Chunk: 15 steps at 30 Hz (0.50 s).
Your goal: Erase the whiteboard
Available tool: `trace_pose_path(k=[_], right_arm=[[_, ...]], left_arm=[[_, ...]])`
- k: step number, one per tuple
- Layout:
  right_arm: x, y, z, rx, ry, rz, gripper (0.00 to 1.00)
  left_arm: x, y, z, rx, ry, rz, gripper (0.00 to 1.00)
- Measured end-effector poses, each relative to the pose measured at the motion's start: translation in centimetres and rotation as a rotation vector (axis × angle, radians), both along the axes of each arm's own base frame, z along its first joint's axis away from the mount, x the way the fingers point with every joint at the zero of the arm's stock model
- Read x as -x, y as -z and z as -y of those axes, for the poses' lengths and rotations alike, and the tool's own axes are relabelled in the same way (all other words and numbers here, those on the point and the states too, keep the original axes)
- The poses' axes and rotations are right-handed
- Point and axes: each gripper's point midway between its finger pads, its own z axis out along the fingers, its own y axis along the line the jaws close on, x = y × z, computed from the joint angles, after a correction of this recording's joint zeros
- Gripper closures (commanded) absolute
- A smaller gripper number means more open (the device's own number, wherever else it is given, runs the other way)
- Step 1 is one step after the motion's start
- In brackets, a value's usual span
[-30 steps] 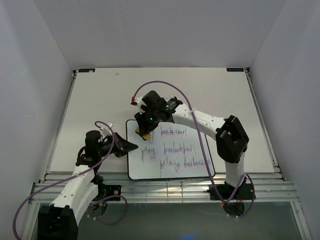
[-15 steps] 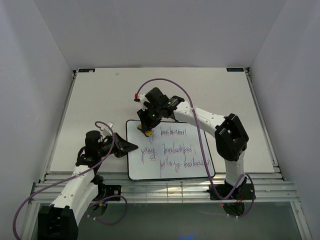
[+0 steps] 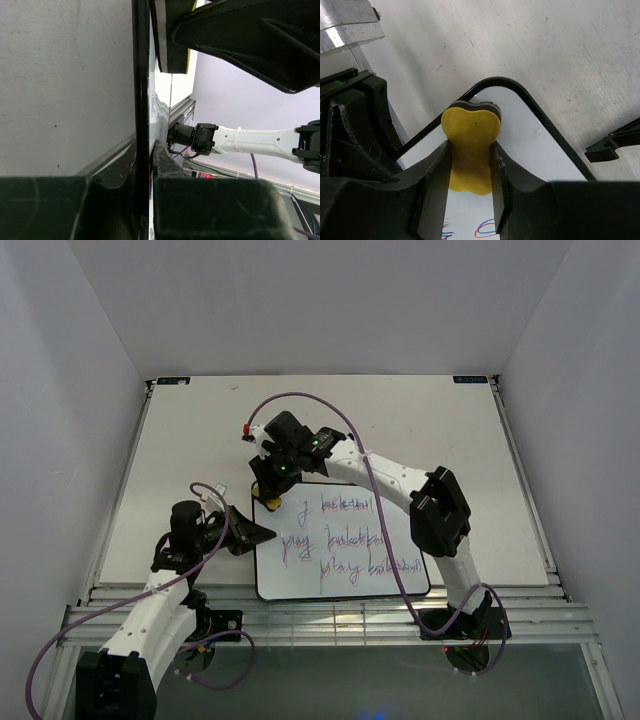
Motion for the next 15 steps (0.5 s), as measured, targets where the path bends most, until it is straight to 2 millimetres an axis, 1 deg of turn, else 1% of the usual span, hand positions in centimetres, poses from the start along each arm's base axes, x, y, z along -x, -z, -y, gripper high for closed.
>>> trace_pose_path(k=[3,5,7,10,13,15], right_arm=[[-0.2,0.4,0.5,-0.004,0.019,-0.003,0.76],[-0.4,0.9,1.6,0.001,0.04,-0.009,0.76],[-0.9,1.4,3.2,0.01,0.073,-0.019,0.76],[-2.0,2.4,6.4,0.019,0.144,-0.038,0.76],[-2.5,3.5,9.8,0.039,0.21,-0.061,0.76],[-2.7,3.8,11.2,0.042,0.24,-0.066,0.76]], left_arm=[[0.1,0.1,0.0,-0.002,0.002,-0.009,1.0],[0.3,0.2,0.0,0.001,0.008,-0.019,1.0],[0.5,0.2,0.1,0.005,0.017,-0.024,1.0],[0.6,0.1,0.2,0.007,0.023,-0.021,1.0],[0.6,0.1,0.2,0.008,0.023,-0.018,1.0],[0.6,0.0,0.2,0.008,0.024,-0.012,1.0]])
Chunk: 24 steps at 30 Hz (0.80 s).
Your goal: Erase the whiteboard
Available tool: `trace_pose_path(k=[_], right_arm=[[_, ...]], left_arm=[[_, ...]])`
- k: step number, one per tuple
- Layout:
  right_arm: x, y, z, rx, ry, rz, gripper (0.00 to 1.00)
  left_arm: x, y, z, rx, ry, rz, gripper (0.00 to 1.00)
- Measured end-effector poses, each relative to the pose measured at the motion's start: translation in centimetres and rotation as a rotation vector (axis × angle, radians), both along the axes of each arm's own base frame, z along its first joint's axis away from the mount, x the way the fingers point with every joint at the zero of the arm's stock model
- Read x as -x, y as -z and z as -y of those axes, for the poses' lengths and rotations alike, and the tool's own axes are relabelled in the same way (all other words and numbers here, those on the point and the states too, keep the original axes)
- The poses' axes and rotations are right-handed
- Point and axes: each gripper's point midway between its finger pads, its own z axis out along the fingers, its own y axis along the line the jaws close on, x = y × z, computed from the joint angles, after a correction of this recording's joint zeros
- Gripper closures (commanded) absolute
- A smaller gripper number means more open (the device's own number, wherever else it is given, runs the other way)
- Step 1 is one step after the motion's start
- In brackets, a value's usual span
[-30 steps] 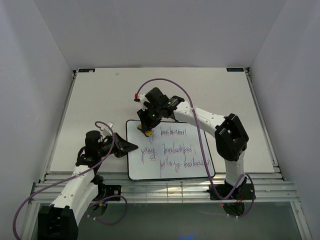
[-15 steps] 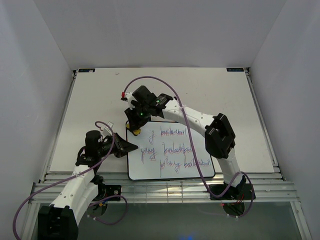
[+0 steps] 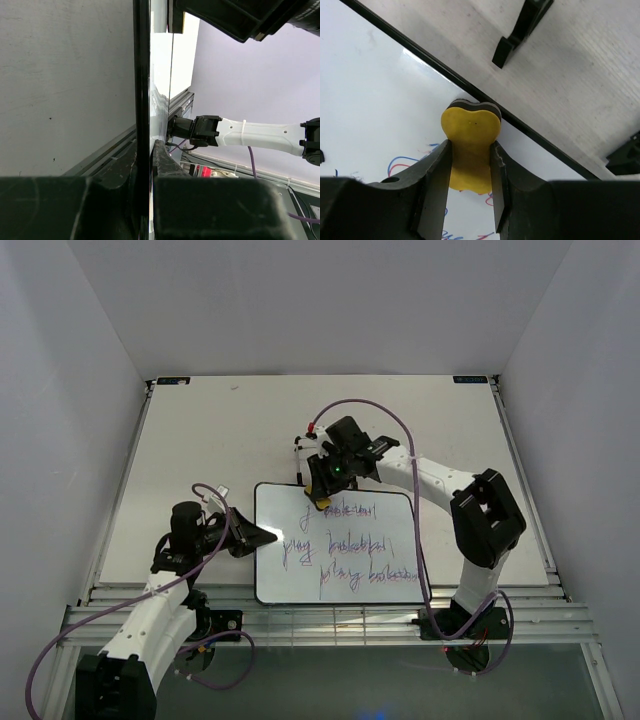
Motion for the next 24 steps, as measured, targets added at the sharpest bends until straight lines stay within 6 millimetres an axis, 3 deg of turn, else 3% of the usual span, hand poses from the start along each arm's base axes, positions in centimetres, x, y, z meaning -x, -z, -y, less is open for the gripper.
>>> trace_pose_path(k=[3,9,19,24], right_arm=[[0.2,0.0,0.8,-0.007,0.016,0.009,0.77],[1.2,-0.3,0.5,-0.045,0.014,0.035,0.78],[8.4,-2.0,-4.9,-0.127,-0.164,0.038,0.78],[9.4,-2.1,-5.4,-0.13,-0.182,0.042,0.78]], left_arm=[[0.0,-0.2,0.0,0.0,-0.001,0.011,1.0],[0.0,-0.3,-0.1,-0.002,-0.015,0.021,1.0],[-0.1,0.3,-0.2,0.002,-0.04,0.01,1.0],[-0.2,0.5,-0.2,0.013,-0.05,0.012,1.0]])
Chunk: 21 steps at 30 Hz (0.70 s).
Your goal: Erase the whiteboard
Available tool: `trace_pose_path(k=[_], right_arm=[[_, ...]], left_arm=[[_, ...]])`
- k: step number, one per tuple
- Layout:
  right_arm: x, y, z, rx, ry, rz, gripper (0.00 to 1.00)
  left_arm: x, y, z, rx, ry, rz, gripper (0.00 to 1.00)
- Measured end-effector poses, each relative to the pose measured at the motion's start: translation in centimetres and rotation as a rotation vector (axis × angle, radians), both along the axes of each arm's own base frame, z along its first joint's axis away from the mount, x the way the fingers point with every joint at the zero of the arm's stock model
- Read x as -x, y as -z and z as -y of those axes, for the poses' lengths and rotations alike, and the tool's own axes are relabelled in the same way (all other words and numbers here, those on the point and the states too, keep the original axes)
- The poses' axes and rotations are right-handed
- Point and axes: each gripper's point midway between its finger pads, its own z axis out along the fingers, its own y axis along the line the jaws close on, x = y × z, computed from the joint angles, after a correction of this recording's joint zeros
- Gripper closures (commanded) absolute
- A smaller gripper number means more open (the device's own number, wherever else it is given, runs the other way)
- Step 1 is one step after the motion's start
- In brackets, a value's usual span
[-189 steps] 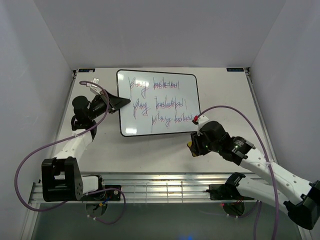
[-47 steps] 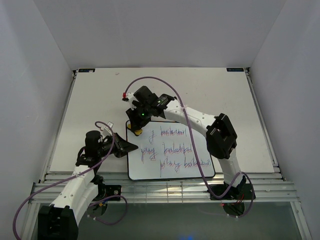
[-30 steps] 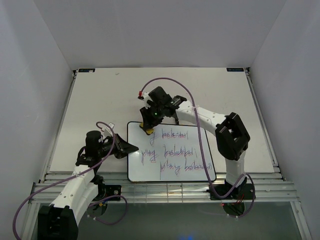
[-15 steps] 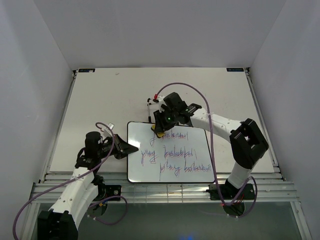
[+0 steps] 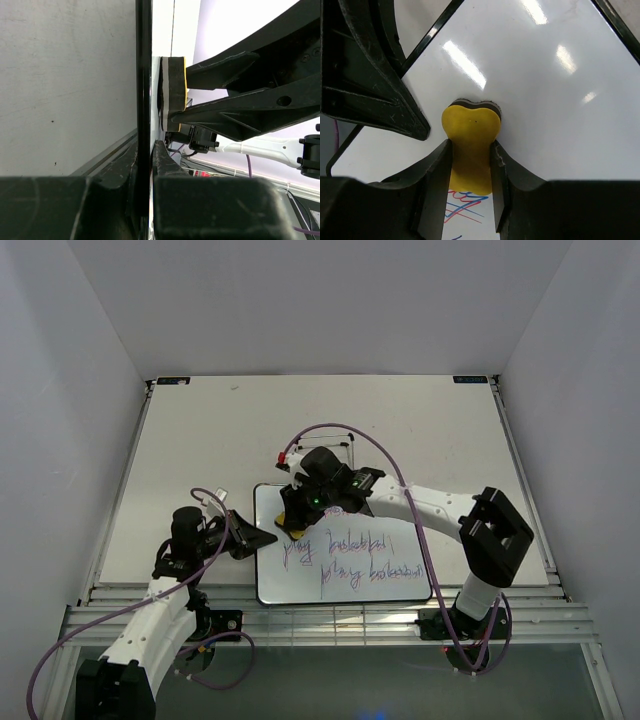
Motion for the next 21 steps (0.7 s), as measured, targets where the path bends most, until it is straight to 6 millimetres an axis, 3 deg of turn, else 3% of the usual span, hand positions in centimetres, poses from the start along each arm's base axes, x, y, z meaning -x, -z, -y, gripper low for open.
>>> trace_pose_path(k=[4,15,21], right_arm=[[-0.7,0.3,1.2,0.0,0.045,0.001,0.78],[-4.4,3.6,10.2,0.085,0.266,-0.038,0.79],[-4.8,3.5,10.3,0.106,0.261,-0.052,0.79]], left_arm=[[-0.2,-0.1,0.0,0.002,-0.005,0.004,1.0],[-0.2,0.2,0.0,0.002,-0.01,0.006,1.0],[-0.3,0.2,0.0,0.003,-0.005,0.011,1.0]])
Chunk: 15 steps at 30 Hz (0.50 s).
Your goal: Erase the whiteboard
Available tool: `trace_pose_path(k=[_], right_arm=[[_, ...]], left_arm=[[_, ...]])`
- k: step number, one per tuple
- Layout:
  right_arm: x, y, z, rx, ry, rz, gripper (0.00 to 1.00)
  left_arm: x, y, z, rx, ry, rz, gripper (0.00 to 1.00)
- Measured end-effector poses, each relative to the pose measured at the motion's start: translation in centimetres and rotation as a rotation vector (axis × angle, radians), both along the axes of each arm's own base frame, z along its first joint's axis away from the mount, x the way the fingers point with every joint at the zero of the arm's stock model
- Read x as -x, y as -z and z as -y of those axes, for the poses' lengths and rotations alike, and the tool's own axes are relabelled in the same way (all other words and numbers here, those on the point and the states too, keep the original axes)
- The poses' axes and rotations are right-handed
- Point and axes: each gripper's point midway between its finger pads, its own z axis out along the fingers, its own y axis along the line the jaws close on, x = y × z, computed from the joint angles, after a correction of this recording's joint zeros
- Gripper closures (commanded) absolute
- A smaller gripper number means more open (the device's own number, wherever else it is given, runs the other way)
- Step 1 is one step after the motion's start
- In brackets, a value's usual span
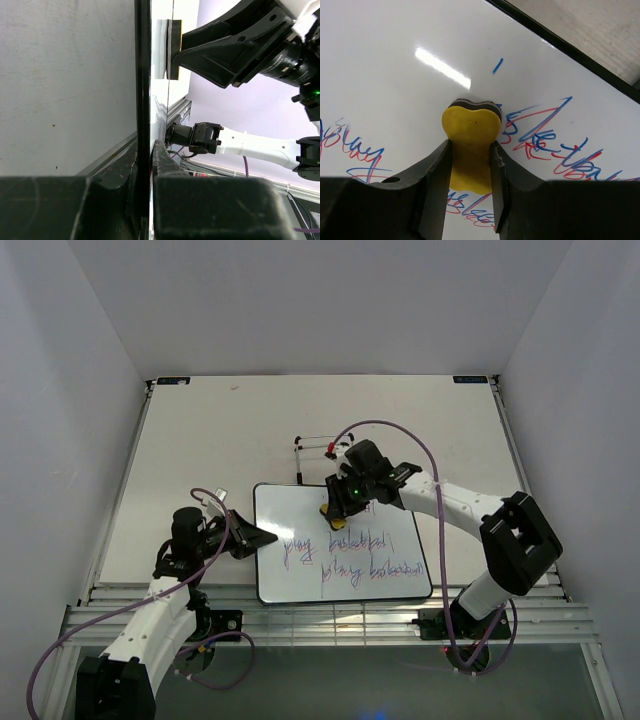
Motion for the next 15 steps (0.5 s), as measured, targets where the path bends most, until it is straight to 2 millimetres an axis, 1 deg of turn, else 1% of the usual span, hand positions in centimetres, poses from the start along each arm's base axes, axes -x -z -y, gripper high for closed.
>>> trace_pose_path(k=[2,6,9,12,15], right_arm=[[-0.1,-0.3,-0.9,-0.002,-0.021,-0.005,0.79],[-0.5,-1.4,-4.3,-0.028,-0.08,0.004,0.79],[-0.8,-1.9,-6.1,-0.05,-0.11,0.007,0.79],[-1.1,-1.9,-6.4,-0.055,-0.112,0.002,0.79],[-1.8,-1.6,-5.7,-0.059,-0.095,-0.009,0.79]], left_arm=[[0.0,0.0,0.0,0.0,0.002,0.0,1.0],[-0.1,0.0,0.0,0.001,0.001,0.002,1.0],[-0.1,0.0,0.0,-0.001,-0.001,0.001,1.0],[-0.2,0.1,-0.1,-0.006,-0.012,0.0,1.0],[-0.3,0.1,-0.1,-0.007,-0.017,-0.001,1.0]])
